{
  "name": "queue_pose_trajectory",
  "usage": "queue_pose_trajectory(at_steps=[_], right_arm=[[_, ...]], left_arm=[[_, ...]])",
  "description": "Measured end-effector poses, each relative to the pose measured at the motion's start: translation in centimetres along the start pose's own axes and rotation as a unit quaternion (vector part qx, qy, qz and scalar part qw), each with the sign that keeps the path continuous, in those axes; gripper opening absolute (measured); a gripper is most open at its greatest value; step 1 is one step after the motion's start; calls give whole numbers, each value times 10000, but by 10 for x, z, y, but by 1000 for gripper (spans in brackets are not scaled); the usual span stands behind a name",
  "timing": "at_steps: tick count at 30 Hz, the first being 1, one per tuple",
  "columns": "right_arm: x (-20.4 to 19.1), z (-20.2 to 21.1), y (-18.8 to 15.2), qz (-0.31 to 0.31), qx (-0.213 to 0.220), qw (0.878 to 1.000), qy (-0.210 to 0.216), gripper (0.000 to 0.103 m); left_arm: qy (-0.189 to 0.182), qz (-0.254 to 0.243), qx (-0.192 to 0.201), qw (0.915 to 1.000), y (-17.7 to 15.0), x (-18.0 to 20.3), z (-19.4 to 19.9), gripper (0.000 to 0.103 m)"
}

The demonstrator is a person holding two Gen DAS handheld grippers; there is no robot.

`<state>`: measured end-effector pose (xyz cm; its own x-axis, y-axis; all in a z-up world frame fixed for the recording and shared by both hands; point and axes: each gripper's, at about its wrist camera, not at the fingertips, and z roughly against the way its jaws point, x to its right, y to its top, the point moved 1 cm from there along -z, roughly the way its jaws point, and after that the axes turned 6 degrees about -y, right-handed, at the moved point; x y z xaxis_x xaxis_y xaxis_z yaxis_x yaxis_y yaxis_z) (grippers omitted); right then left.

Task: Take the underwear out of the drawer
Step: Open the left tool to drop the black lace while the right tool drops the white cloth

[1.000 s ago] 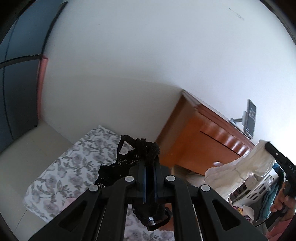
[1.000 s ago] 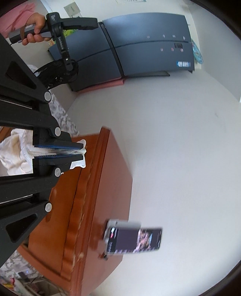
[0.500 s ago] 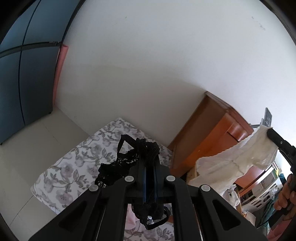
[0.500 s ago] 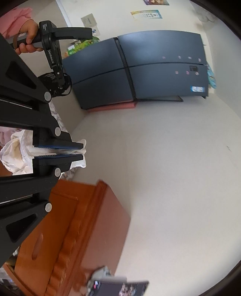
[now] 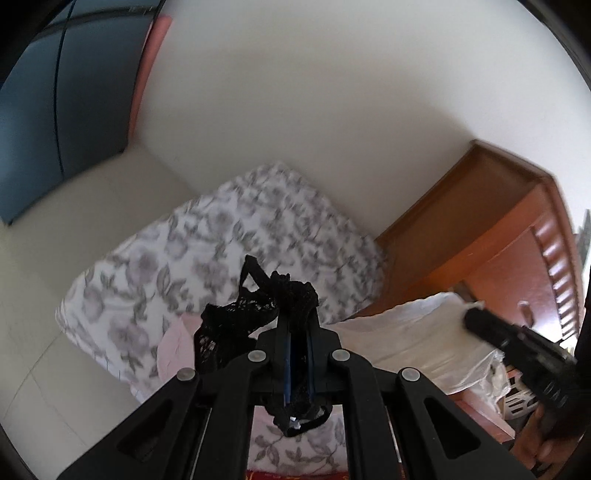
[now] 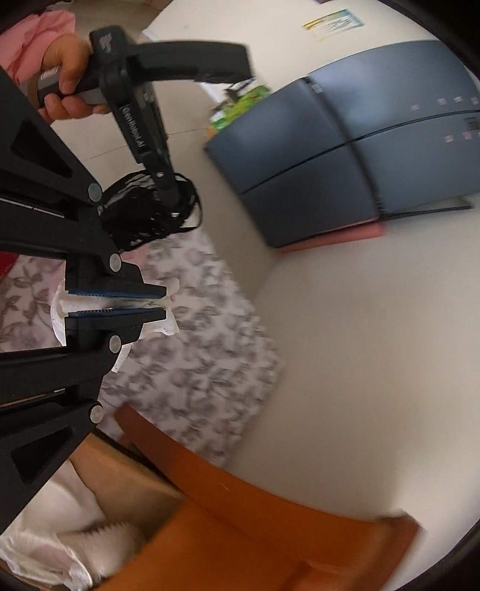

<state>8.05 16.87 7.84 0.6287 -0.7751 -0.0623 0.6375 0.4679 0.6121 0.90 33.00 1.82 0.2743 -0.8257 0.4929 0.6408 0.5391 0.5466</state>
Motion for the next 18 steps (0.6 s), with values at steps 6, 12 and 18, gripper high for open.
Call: queue_pose_trajectory(at_steps=[6,12,18], right_arm=[[1,-51,-18,30,-541,9983,-216,5],[-4,-88,-37,55,-941,9946,-441,6],[1,-120,-54,-63,-1407,9883,-577,7]], left_arm=[[261,196,-319,9990,-9,-23,-31,6],[505,464,-636,9956,-18,-45,-62,6],[620,730,-940,9910,-24,-61,-83,6]])
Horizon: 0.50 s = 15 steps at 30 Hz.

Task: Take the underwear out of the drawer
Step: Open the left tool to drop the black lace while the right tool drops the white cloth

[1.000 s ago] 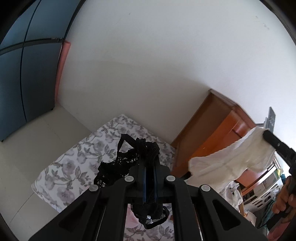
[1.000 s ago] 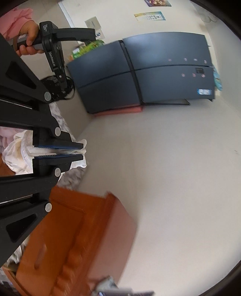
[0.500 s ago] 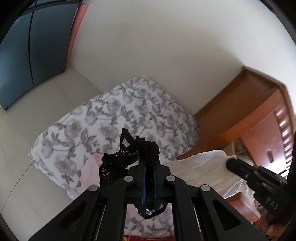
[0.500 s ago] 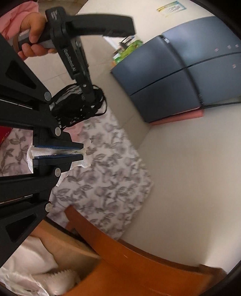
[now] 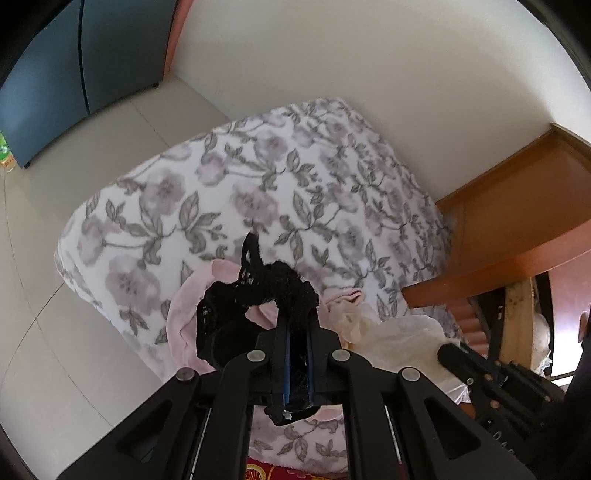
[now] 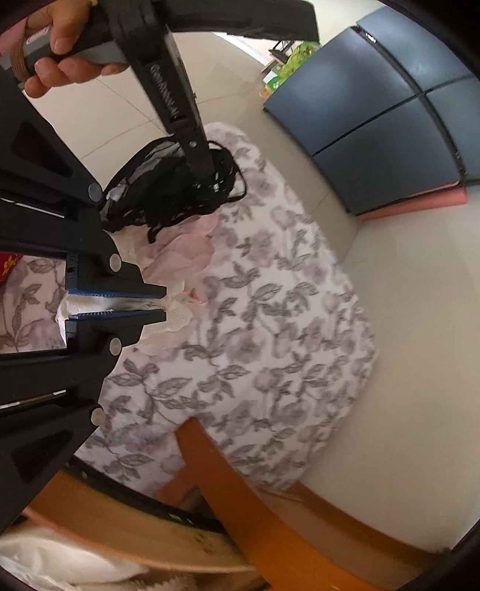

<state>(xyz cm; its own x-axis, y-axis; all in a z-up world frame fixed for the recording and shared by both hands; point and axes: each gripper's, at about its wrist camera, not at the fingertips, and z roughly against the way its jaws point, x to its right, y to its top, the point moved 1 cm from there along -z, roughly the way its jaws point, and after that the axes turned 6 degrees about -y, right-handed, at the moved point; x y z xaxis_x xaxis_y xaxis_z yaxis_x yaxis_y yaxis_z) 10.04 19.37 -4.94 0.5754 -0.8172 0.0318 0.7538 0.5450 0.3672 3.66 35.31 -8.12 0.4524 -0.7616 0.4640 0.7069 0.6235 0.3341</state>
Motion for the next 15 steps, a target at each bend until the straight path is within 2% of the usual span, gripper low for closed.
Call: queue_pose_trajectory(at_steps=[2,4,5,6,7,8,9,11,13,15], right_arm=[[1,-5,-2,-17,-92,9999,-39,7],[1,-8,-3,-5,-163,9999,-59,7],[1,-9,-4,9,-182,9998,-69,12],[2,-9,-4,6,-180,9998,-85,21],[2,-8,-3,-6,-171,9998,-97,27],[4,-8,-3,-29,-159,9998,-70,38],[4,-7,-3,-49,-150,9999,-31,43],[5,-6,-3,-53,-157,9999,10,43],[5,-6,-3,-53,-164,9999,-12,49],[5,-5,-4,-61,-151,9999,-15,66]], left_arm=[[54,26,-71,10000,0,-2,-6,7],[83,61,-126,9999,-1,-5,-10,13],[85,72,-152,9998,-2,-6,-11,23],[82,93,-185,9998,-2,-7,-12,38],[70,113,-204,9997,-3,-8,-13,44],[46,131,-206,9997,-3,-9,-13,47],[34,144,-202,9997,-3,-9,-13,48],[62,158,-196,9997,-2,-10,-12,52],[113,218,-168,9996,-2,-11,-10,61],[221,249,-139,9993,-1,-12,-8,71]])
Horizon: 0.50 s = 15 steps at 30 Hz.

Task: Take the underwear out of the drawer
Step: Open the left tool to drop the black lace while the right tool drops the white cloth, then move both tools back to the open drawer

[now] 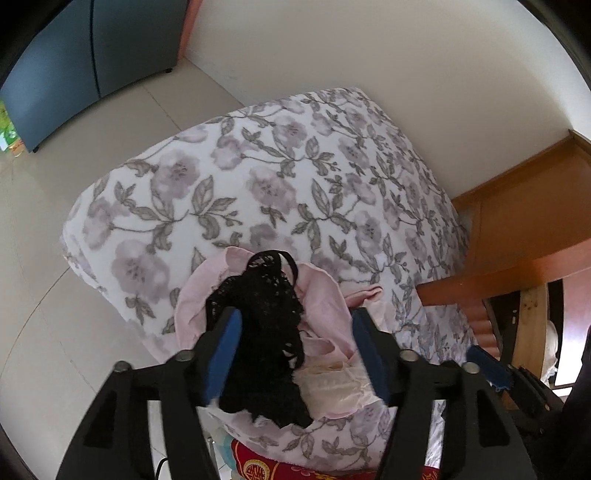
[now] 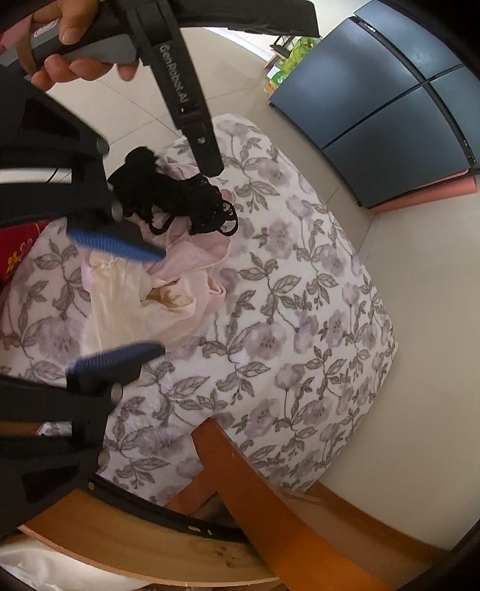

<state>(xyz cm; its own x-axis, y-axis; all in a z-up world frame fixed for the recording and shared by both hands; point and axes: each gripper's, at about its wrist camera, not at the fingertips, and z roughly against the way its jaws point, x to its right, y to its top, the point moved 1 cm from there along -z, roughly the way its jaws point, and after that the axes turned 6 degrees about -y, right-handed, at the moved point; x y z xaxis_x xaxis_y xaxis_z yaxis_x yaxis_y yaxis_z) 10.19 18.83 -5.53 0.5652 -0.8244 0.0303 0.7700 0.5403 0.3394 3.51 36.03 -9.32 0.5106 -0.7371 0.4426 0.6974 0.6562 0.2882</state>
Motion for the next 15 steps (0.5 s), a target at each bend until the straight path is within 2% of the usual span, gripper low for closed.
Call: queue_pose_trajectory(at_steps=[1,3,5,10,12,15], right_arm=[[0,1,0,5,5,10000,16,67],[0,2,-1,4,14,10000,10,74],[0,5,-1,0,40,10000,-13,82],[-1,10,-3,70,74,9999,16,87],[-2,13,-3,76,103,9999,41,96],[-3,18,-3,74,167,9998,58,103]], left_arm=[[47,0,28,10000,0,0,1,73],[136,-5,83,9999,1,-1,3,85],[214,-1,109,9997,0,-3,4,89],[502,10,282,9983,0,-8,12,90],[536,41,361,9979,0,-10,16,91],[598,54,480,9970,0,-11,24,94]])
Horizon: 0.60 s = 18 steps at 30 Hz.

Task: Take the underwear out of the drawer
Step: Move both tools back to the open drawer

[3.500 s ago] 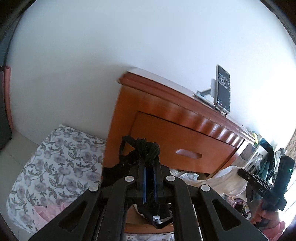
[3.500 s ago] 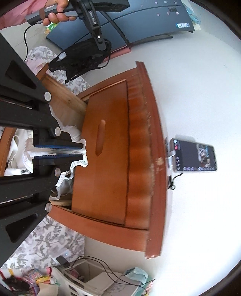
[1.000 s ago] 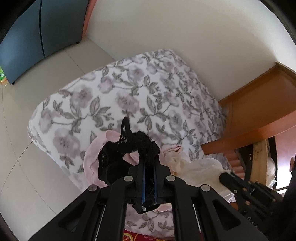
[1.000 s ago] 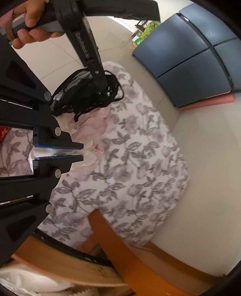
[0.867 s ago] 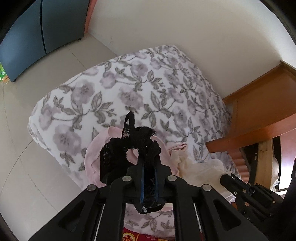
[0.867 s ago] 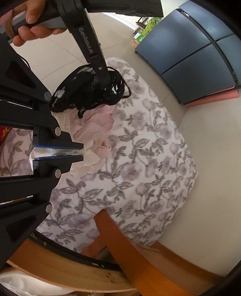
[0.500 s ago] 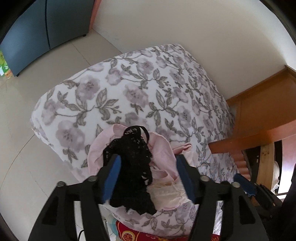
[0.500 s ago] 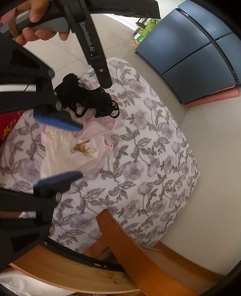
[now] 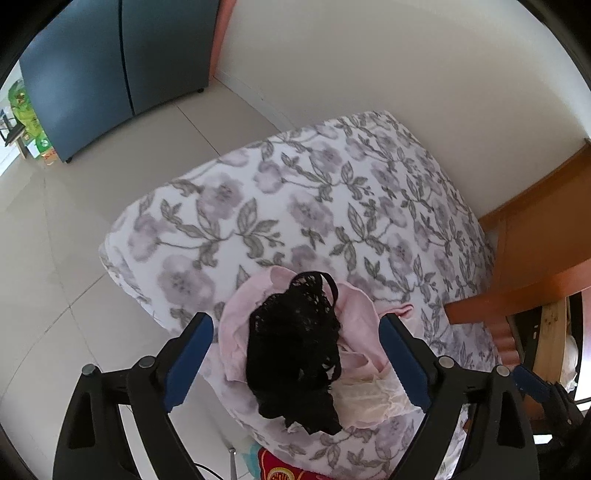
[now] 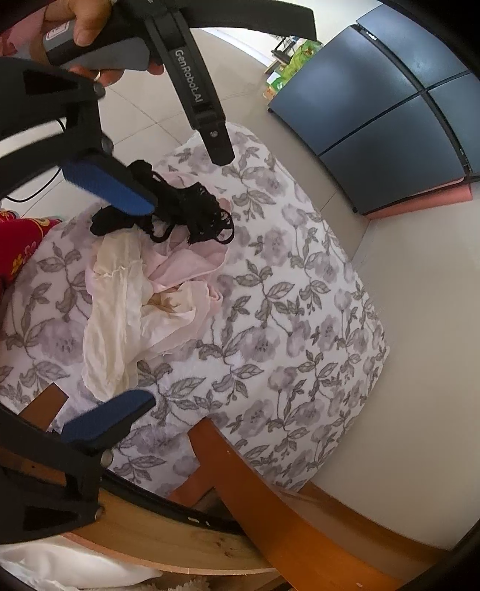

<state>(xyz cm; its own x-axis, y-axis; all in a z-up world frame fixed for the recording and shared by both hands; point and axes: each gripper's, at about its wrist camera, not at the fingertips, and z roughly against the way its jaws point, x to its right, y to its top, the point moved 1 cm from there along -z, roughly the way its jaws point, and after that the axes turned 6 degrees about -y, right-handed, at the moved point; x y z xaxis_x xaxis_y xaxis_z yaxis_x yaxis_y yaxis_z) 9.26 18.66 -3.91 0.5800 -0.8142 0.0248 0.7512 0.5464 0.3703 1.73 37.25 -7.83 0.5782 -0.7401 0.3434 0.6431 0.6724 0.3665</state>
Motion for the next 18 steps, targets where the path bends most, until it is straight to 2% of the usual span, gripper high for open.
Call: queue_pose_trajectory(at_steps=[9,18], right_arm=[[-3,24,3,-36,258,9996,73,103],[2,74,7,-200,750,9968,186,103]], left_arm=[[-24,58,310,9995,4,-4,26,96],[-211,-50,576,9981,4,7,56,96]])
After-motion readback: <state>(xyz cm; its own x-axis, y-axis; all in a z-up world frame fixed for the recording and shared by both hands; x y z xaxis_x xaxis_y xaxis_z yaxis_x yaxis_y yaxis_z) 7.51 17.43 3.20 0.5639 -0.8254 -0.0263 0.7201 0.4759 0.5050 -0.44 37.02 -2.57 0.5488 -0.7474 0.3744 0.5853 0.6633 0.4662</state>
